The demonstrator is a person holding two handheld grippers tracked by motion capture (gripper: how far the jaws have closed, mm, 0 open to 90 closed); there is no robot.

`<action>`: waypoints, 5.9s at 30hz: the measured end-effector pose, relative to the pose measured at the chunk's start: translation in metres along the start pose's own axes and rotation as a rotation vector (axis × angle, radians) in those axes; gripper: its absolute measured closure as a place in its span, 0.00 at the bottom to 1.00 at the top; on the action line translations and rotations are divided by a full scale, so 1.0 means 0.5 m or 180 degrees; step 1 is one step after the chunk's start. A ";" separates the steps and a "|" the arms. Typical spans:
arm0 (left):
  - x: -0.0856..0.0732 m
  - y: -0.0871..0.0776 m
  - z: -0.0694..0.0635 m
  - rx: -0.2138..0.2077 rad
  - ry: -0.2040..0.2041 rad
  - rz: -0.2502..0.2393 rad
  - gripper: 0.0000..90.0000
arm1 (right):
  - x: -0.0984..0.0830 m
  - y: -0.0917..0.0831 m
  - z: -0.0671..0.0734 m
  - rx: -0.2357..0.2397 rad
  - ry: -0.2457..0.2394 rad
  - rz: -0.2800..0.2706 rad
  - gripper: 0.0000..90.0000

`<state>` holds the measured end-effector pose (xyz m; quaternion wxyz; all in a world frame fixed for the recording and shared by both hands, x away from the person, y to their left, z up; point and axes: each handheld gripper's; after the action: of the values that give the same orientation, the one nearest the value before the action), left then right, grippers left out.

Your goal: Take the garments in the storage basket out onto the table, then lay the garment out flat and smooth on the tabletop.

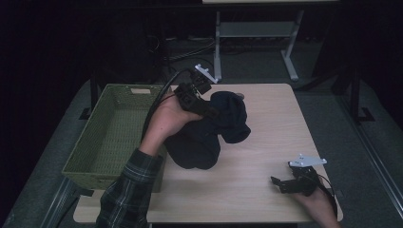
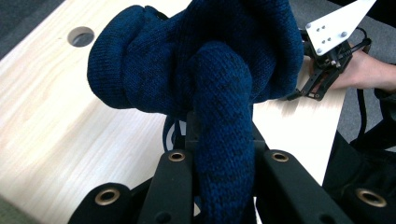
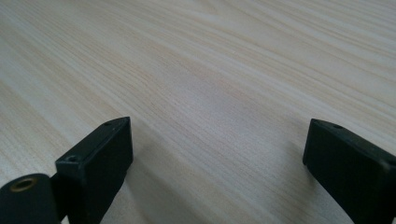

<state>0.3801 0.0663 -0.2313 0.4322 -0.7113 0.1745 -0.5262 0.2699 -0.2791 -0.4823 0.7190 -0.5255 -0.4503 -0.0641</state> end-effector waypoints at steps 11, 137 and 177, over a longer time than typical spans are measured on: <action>0.004 0.094 -0.014 -0.0141 -0.0018 0.0040 0.88 | 0.000 0.000 0.000 0.0004 0.0000 0.0000 0.09; -0.358 0.300 -0.083 -0.0142 -0.0333 0.0109 1.00 | 0.054 -0.010 -0.008 -0.0011 -0.0001 0.0010 0.15; -0.354 0.303 -0.088 -0.0239 -0.0377 0.0137 1.00 | 0.308 0.070 -0.066 0.0341 -0.0154 0.0030 0.91</action>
<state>0.3036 0.0860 -0.4546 0.4260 -0.7530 0.1835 -0.4668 0.3994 -0.2319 -0.3979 0.7353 -0.4898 -0.4678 -0.0237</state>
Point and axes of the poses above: each handheld gripper's, and its own axes: y roughly forward along the jaws, x roughly out of its top, z roughly to its left, and after that the axes turned 1 degree about x, right-handed
